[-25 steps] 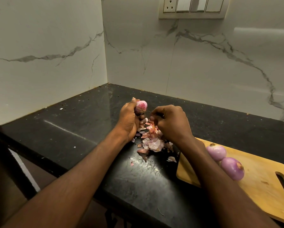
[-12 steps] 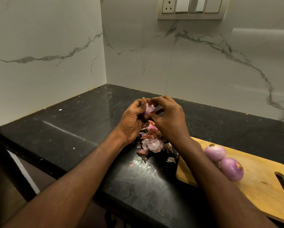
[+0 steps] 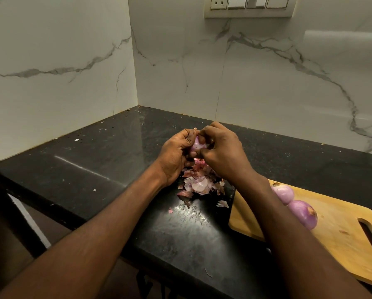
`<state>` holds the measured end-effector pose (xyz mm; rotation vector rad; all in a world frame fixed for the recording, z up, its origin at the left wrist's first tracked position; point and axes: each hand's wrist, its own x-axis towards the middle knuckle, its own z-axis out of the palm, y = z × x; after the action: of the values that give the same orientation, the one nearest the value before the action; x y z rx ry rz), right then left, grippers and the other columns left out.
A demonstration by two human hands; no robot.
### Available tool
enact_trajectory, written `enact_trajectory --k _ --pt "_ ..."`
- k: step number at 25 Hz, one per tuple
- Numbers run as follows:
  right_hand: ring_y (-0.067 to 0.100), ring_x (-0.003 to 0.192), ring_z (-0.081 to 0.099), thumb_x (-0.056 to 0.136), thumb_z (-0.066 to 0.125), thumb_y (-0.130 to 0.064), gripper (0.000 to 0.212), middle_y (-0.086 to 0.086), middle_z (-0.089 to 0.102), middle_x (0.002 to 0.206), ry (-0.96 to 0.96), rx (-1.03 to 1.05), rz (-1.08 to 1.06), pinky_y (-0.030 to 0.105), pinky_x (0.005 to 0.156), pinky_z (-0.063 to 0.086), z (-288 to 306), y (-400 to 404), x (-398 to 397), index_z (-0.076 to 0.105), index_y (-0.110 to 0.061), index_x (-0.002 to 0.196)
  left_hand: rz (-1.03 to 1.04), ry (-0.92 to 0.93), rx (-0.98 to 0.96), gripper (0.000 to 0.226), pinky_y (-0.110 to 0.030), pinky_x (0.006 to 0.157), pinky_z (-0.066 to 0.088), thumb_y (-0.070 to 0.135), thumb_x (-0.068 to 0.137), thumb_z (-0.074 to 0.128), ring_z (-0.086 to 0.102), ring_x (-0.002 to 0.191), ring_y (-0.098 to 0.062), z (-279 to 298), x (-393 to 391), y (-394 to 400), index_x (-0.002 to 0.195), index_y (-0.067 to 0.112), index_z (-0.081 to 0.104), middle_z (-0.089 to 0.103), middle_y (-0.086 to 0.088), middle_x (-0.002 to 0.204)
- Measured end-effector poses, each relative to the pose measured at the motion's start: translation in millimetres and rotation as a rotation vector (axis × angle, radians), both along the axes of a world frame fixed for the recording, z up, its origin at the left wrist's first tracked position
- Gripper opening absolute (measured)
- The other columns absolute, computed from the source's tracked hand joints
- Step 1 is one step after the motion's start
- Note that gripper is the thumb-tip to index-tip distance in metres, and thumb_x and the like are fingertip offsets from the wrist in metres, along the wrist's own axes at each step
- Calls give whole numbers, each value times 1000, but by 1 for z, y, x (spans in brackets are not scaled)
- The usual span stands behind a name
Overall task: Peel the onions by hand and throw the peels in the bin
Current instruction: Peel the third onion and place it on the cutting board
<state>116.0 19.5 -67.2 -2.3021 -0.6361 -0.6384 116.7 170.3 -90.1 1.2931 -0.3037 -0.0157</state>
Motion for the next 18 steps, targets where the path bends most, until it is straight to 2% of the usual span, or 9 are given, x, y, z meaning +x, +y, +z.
enact_trajectory --k 3,5,9,13,18 --pt "15 84 55 87 80 -16 23 -5 57 95 -8 -8 11 31 71 50 -1 0 0 60 -25 93 1 30 -33 32 -32 57 34 27 109 43 44 60 -10 -1 3 0 121 4 61 67 -2 85" --pt "15 85 57 87 81 -18 19 -5 59 97 -34 4 21 35 74 54 -2 0 1 64 -21 98 15 40 -50 34 -33 57 31 30 109 44 44 60 -10 -1 3 0 123 3 60 66 -4 85" --pt "14 92 64 83 84 -18 39 -3 64 111 -92 40 60 36 81 61 -2 0 -3 70 -17 119 55 58 -97 31 -25 47 36 33 110 44 46 57 -11 3 1 -1 117 8 62 64 -5 83" --pt "13 83 67 83 85 -15 29 -3 70 102 -199 58 23 40 72 62 -4 3 -5 76 -15 110 76 55 -85 29 -23 44 35 32 110 44 47 55 -10 5 0 1 106 11 63 63 -2 75" --pt "13 81 66 81 84 -13 27 -7 69 97 -195 35 0 41 69 61 -4 1 -4 77 -16 108 88 53 -38 27 -22 43 32 30 111 44 44 55 -10 4 -1 -1 111 9 61 61 -1 74"
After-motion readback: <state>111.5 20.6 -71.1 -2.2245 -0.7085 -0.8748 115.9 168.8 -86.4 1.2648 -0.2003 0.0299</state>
